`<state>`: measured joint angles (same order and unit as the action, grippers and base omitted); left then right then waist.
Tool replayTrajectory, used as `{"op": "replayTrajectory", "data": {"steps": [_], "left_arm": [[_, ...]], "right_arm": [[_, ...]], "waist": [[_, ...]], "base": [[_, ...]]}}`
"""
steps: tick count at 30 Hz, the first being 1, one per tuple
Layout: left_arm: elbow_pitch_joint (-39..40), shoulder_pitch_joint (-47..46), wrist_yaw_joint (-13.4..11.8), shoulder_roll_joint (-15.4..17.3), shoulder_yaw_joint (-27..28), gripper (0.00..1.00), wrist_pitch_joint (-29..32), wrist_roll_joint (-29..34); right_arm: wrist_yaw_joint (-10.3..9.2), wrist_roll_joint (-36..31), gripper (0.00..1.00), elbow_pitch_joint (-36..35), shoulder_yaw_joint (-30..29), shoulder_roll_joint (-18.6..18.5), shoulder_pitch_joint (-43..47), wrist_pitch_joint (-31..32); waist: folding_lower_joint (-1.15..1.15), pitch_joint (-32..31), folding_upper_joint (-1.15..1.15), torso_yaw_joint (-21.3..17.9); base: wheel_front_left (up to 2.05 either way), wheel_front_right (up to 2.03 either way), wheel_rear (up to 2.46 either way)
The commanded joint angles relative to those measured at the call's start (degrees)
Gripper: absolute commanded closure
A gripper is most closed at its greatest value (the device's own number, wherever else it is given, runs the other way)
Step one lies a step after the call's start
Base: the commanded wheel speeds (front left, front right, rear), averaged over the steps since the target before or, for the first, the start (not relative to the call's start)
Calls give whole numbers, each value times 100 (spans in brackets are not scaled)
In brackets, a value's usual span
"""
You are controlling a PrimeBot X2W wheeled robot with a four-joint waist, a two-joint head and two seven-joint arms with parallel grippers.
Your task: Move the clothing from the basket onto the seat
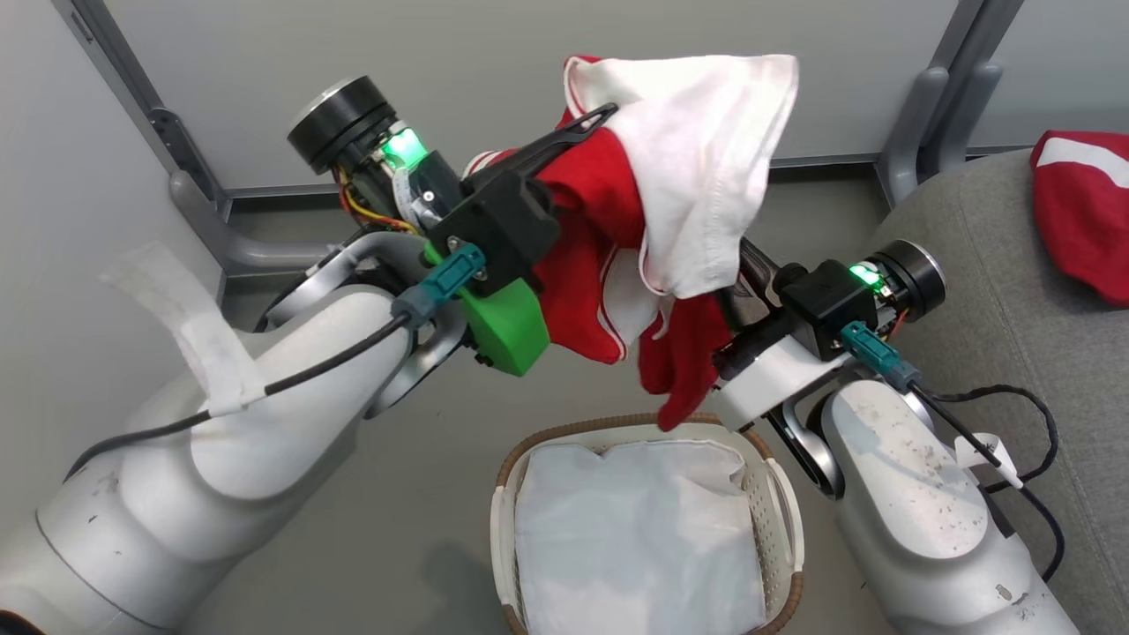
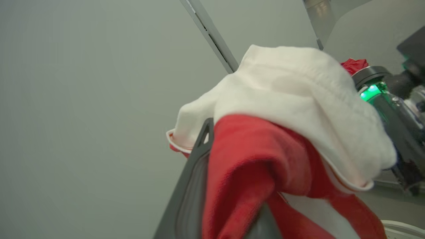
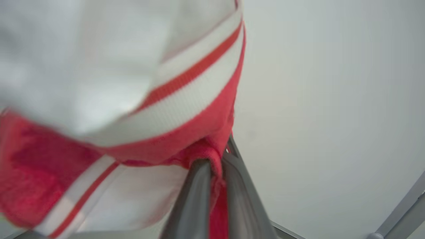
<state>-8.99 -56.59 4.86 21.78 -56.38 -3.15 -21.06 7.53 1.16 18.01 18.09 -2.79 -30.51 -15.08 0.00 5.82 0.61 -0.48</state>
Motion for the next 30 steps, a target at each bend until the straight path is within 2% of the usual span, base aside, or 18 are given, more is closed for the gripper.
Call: {"op": "replayTrajectory", "data": {"steps": [1,6,8,9,11,14,15,16,20,30], "left_arm": [[-91,181,-76,81,51,100,-89,-62],[-473,653,-341,143,157,98,-474,-224],[-625,885,-440,109,216,80,-670,-325],[-700,991,-481,86,242,68,-748,-392],[-838,1256,-542,12,304,64,-897,-577],[-995,1655,-636,-116,445,51,-1091,-792],[-1030,1764,-650,-156,472,34,-1126,-838],[-1075,1891,-664,-200,508,0,-1169,-869],[-1131,2267,-657,-346,663,0,-1210,-871],[-900,3059,-477,-671,1337,0,-1208,-410]], "right_arm": [[-8,39,100,-60,16,-20,45,-14],[-8,98,100,-253,-73,-20,132,-14],[-8,97,100,-300,-150,-21,170,-14],[-8,96,100,-325,-189,-21,178,-14],[-8,88,100,-369,-297,-21,177,-14],[-8,34,100,-410,-521,-21,174,-14],[-8,14,100,-418,-590,-20,171,-14],[-8,-24,100,-425,-670,-20,165,-14],[-8,-132,100,-441,-959,-20,127,-14],[-8,-385,100,-555,-1560,-19,332,-14]], "waist": [[0,29,-61,-30],[0,92,-61,-92],[0,109,-61,-109],[0,118,-61,-116],[0,139,-61,-137],[0,189,-61,-150],[0,208,-61,-148],[0,224,-61,-147],[0,292,-61,-156],[0,426,-61,-216]], "base": [[0,0,0],[0,0,0],[0,0,0],[0,0,0],[0,0,0],[0,0,0],[0,0,0],[0,0,0],[0,0,0],[0,0,0]]}}
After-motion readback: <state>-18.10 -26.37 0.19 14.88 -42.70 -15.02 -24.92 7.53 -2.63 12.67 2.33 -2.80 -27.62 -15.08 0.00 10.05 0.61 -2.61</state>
